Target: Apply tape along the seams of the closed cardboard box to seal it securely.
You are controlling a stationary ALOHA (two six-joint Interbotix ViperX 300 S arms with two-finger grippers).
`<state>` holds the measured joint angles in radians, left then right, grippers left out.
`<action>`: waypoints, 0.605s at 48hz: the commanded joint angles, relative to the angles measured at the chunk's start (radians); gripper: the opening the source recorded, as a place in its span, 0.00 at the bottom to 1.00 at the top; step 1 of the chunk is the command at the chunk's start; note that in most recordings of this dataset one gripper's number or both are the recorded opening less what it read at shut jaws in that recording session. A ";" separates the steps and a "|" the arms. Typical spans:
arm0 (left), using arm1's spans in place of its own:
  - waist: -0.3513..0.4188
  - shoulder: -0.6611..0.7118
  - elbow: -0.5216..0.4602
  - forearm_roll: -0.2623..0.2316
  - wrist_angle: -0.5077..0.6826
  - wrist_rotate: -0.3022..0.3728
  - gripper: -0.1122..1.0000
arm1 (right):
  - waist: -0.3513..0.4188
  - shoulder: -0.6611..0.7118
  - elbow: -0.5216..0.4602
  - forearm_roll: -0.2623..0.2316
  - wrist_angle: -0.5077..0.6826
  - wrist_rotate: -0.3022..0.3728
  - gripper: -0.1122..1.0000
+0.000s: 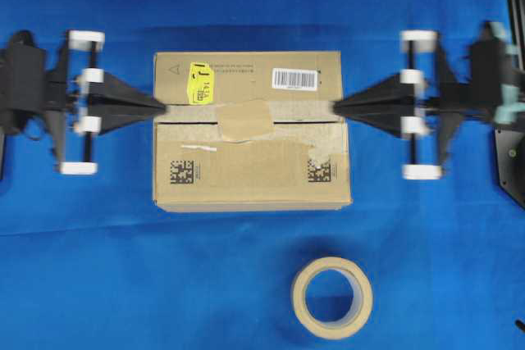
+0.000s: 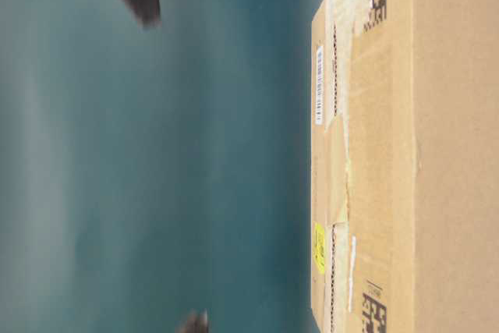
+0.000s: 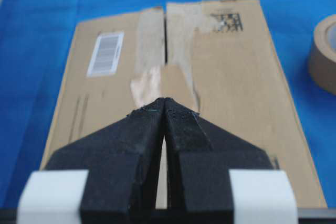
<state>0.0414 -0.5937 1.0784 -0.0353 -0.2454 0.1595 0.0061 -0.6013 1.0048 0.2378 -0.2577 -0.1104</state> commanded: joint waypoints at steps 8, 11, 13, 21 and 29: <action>0.005 -0.268 0.095 -0.005 0.114 -0.020 0.10 | -0.002 -0.250 0.126 -0.002 0.095 -0.002 0.08; 0.005 -0.348 0.127 -0.005 0.161 -0.029 0.10 | -0.002 -0.311 0.169 -0.002 0.117 -0.002 0.08; 0.005 -0.391 0.146 -0.005 0.190 -0.034 0.10 | -0.005 -0.342 0.192 -0.002 0.129 -0.002 0.08; 0.005 -0.545 0.222 -0.005 0.305 -0.063 0.10 | -0.025 -0.402 0.284 0.002 0.150 0.002 0.08; 0.005 -0.618 0.276 -0.005 0.347 -0.097 0.10 | -0.049 -0.382 0.350 0.011 0.117 0.012 0.08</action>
<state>0.0430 -1.1950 1.3560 -0.0383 0.0966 0.0721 -0.0322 -0.9986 1.3484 0.2424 -0.1135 -0.1012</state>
